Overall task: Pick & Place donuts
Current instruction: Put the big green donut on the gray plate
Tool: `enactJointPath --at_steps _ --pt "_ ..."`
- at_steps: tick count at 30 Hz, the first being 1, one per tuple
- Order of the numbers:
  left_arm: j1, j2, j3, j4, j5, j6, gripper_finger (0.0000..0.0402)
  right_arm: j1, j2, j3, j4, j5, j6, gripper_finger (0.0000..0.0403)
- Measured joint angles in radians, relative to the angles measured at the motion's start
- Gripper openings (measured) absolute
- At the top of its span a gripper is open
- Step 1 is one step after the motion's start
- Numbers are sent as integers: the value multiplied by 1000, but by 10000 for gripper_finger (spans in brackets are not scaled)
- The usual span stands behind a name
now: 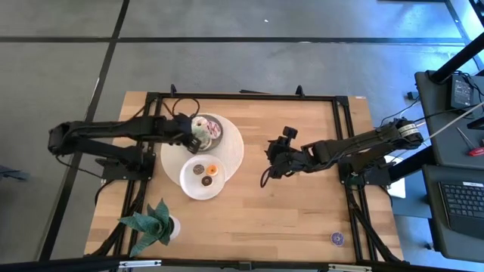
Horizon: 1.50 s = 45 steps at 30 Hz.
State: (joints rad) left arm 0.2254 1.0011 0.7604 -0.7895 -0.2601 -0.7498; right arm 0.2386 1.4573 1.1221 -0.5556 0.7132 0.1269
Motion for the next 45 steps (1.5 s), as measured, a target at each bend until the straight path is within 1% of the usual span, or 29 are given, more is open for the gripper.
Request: enactJointPath --at_steps 2,5,7,11,18,22,25,28,37,45 --pt "28 5 0 -66 -1 -16 18 0 0 0 1 0 0 174" --pt "64 20 0 -74 -14 -10 18 0 0 0 3 0 0 174" --pt "92 31 0 -62 -10 14 18 0 0 0 4 0 0 174" --pt "142 67 0 -59 41 49 18 0 0 0 2 0 3 174" --pt "213 159 0 -30 52 116 18 0 0 0 -3 0 4 174" --pt "251 192 0 25 100 152 18 0 0 0 -3 0 4 174" --pt "277 217 0 34 127 161 18 0 0 0 -4 0 4 174" --pt "294 242 0 28 123 161 22 0 0 0 -5 0 4 174" --pt "309 285 0 29 117 185 55 0 0 0 -12 0 3 174" --pt "309 288 0 30 64 187 63 0 0 0 -12 0 3 174"
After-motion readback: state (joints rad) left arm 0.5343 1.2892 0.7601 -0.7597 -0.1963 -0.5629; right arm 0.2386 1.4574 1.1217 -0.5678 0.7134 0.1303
